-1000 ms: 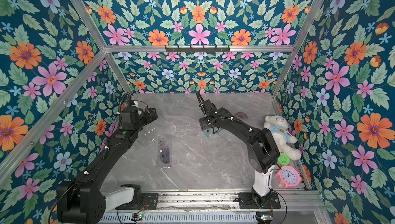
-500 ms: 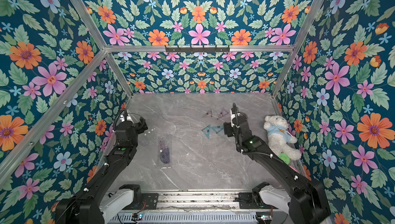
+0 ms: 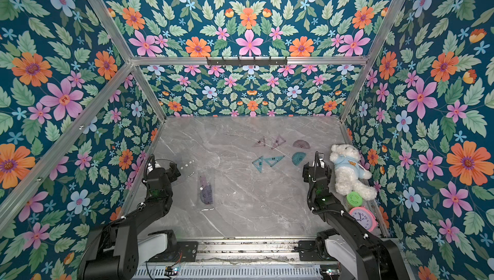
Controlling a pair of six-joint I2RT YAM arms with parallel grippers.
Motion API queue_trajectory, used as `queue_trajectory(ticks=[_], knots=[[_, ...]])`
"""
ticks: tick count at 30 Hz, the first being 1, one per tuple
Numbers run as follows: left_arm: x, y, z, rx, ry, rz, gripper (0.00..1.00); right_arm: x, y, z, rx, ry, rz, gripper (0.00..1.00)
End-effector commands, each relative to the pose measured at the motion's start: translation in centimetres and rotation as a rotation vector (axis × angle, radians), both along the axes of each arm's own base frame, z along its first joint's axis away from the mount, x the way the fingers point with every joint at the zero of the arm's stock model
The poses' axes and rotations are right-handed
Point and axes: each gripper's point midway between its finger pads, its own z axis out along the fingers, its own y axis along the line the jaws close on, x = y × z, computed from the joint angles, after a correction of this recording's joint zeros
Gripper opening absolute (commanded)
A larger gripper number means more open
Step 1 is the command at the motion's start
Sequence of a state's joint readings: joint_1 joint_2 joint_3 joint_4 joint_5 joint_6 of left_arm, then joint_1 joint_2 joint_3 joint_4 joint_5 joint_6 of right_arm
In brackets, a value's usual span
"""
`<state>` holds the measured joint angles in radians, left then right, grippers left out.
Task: Open the ruler set and take out the ruler
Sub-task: Pick up the ruler set bag from the center of the board.
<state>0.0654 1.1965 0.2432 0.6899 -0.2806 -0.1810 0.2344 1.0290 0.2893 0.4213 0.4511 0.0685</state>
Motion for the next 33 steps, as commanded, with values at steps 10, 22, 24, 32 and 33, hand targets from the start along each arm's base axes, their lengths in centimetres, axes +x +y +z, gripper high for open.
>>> queue_trajectory(ticks=[10,22,24,32,33], knots=[[5.4,-3.9,0.9,0.037,-0.07,-0.317,0.99,3.4,-0.6,-0.4,0.0,-0.185,0.063,0.74],[5.2,-6.0,0.1,0.055,-0.144,-0.39,0.99,5.2,-2.0,-2.9,0.143,-0.066,0.092,0.75],[5.2,-5.6,0.5,0.066,-0.192,-0.352,0.99,5.3,-2.0,-2.8,0.14,-0.08,0.093,0.75],[5.5,-5.6,-0.1,0.059,-0.15,-0.356,0.99,5.3,-2.0,-2.8,0.143,-0.075,0.095,0.77],[5.5,-5.7,-0.1,0.06,-0.149,-0.356,0.99,5.3,-2.0,-2.8,0.142,-0.076,0.094,0.77]])
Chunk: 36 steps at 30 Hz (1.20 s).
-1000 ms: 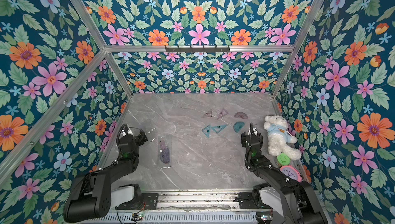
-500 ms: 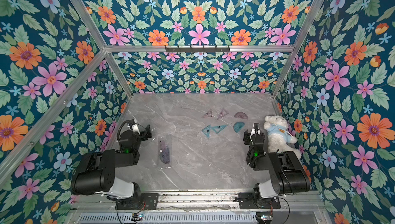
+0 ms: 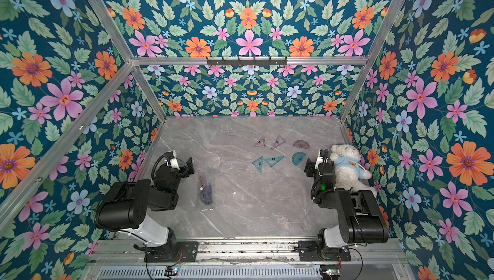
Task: Open the ruler set and take out the ruler
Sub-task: Pick up the ruler set bag from the center of the board.
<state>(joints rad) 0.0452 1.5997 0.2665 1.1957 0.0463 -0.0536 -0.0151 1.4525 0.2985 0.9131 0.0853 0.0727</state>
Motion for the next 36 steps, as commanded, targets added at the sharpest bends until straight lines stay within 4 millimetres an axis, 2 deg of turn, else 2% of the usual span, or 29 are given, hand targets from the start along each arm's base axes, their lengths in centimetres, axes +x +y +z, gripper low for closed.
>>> queue_trajectory(ticks=[1,4,8,11,13,16,18,20,25,29,32,36], knots=[[0.2,0.2,1.4,0.017,-0.056,0.012,0.99,0.2,0.0,0.4,-0.003,-0.015,0.002,0.74],[-0.1,0.4,2.0,0.02,-0.073,0.023,0.99,0.0,-0.1,0.9,-0.017,-0.03,-0.007,0.7],[-0.1,1.0,3.9,0.004,-0.042,0.067,0.99,-0.3,0.0,2.7,-0.031,0.017,-0.017,0.71],[-0.2,2.7,5.5,-0.108,0.012,0.196,0.99,-0.2,0.3,5.4,-0.047,-0.005,-0.034,0.71],[-0.6,3.5,5.9,-0.219,0.097,0.288,0.99,-0.3,1.1,7.5,0.024,-0.055,-0.019,0.71],[-2.0,2.5,5.3,-0.385,0.174,0.305,0.99,-0.4,3.6,10.1,0.145,-0.049,0.051,0.7],[-3.2,1.4,5.1,-0.476,0.174,0.294,0.99,-0.6,6.2,11.3,0.229,0.005,0.135,0.67],[-4.1,0.0,4.6,-0.512,0.213,0.282,0.99,-1.3,9.9,11.8,0.266,0.079,0.258,0.66],[-6.6,-4.8,2.7,-0.382,0.404,0.251,0.99,-3.6,18.3,10.8,0.231,0.228,0.45,0.67],[-9.7,-6.1,-0.2,-0.366,0.553,0.285,0.98,-5.7,24.0,8.3,0.185,0.397,0.558,0.68],[-11.1,-7.0,-1.9,-0.382,0.609,0.261,0.95,-6.6,26.4,6.4,0.168,0.492,0.592,0.68],[-12.1,-7.8,-3.7,-0.359,0.7,0.215,0.95,-6.8,27.0,4.8,0.181,0.547,0.592,0.68]])
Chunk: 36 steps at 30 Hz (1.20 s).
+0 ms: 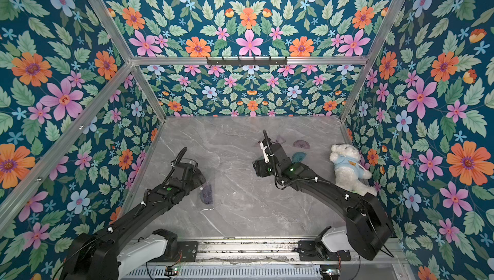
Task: Open the ruler set and take out the ruler
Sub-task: Pick up the ruler set bag from the center of the board.
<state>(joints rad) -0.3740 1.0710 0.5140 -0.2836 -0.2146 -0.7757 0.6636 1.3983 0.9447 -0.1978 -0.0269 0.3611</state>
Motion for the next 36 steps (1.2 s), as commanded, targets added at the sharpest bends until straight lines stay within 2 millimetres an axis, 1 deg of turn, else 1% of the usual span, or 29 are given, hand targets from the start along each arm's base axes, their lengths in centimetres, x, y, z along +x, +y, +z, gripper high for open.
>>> queue_trajectory(ticks=[1,4,7,9,11,14,15,17,20,24,28,30,34,36], knots=[[-1.5,-0.7,-1.8,-0.014,0.104,-0.048,0.92,-0.8,-0.1,-1.2,-0.011,0.074,-0.014,0.68],[-2.5,-2.4,-3.3,-0.061,0.19,-0.139,0.85,-0.8,-0.1,-1.4,-0.014,0.08,-0.014,0.68],[-4.1,-3.1,-4.4,-0.095,0.265,-0.177,0.76,-0.8,-0.2,-1.6,-0.016,0.08,-0.017,0.68],[-5.2,-2.9,-4.8,-0.089,0.302,-0.179,0.72,-0.7,-0.2,-1.6,-0.019,0.077,-0.018,0.68],[-6.0,-2.3,-4.8,-0.05,0.327,-0.175,0.69,-0.6,-0.2,-1.7,-0.021,0.078,-0.019,0.68],[-6.7,-1.4,-4.5,0.005,0.354,-0.172,0.67,-0.5,0.0,-1.9,-0.019,0.078,-0.021,0.68],[-6.9,-1.4,-4.6,0.007,0.361,-0.17,0.66,-0.4,0.0,-2.0,-0.018,0.079,-0.02,0.68],[-7.3,-1.5,-5.1,0.019,0.385,-0.165,0.61,-0.3,0.2,-2.2,-0.017,0.082,-0.02,0.68],[-8.1,-0.9,-5.9,0.079,0.445,-0.148,0.55,-0.2,0.2,-2.3,-0.024,0.084,-0.018,0.68],[-8.2,-0.4,-6.4,0.13,0.465,-0.123,0.5,-0.1,0.0,-2.4,-0.038,0.072,-0.02,0.69],[-7.9,0.0,-6.3,0.159,0.463,-0.099,0.43,0.0,-0.1,-2.6,-0.048,0.07,-0.014,0.69],[-7.7,0.1,-6.2,0.169,0.458,-0.096,0.35,0.0,0.0,-2.7,-0.054,0.069,-0.009,0.69],[-7.5,-0.1,-6.1,0.169,0.457,-0.094,0.23,0.2,0.1,-2.9,-0.066,0.072,-0.001,0.69],[-7.6,-0.2,-6.2,0.167,0.461,-0.096,0.2,0.3,0.2,-3.0,-0.07,0.074,0.001,0.7]])
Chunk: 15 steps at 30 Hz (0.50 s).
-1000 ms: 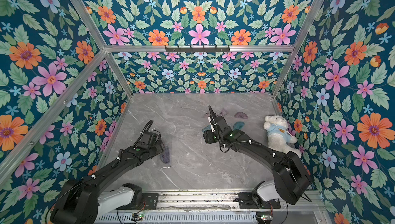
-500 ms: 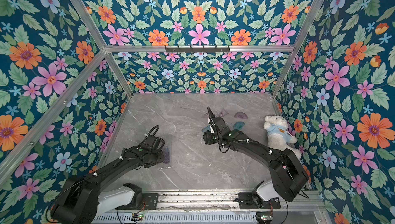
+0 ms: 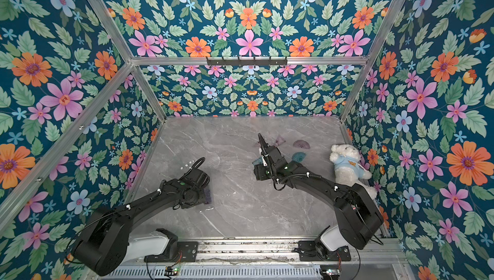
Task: Open the ruler set and take out the ruler
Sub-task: Pick up the ruler set bag from the center of the board.
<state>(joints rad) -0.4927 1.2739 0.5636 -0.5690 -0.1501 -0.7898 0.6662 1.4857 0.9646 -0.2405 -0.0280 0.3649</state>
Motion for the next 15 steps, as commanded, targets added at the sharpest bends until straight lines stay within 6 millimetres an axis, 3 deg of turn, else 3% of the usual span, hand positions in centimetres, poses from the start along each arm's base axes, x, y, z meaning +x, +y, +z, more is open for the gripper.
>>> queue_trajectory(ticks=[1,9,15], knots=[[-0.95,1.04,-0.21,0.051,0.034,0.027,0.18,0.42,0.13,0.14,-0.007,-0.013,0.001,0.7],[-0.87,0.68,0.09,0.038,0.022,0.024,0.0,0.39,0.14,-0.45,-0.018,0.001,0.004,0.7],[-0.46,0.23,0.71,0.021,-0.004,0.02,0.0,0.35,0.08,-0.37,-0.021,0.003,0.002,0.7]])
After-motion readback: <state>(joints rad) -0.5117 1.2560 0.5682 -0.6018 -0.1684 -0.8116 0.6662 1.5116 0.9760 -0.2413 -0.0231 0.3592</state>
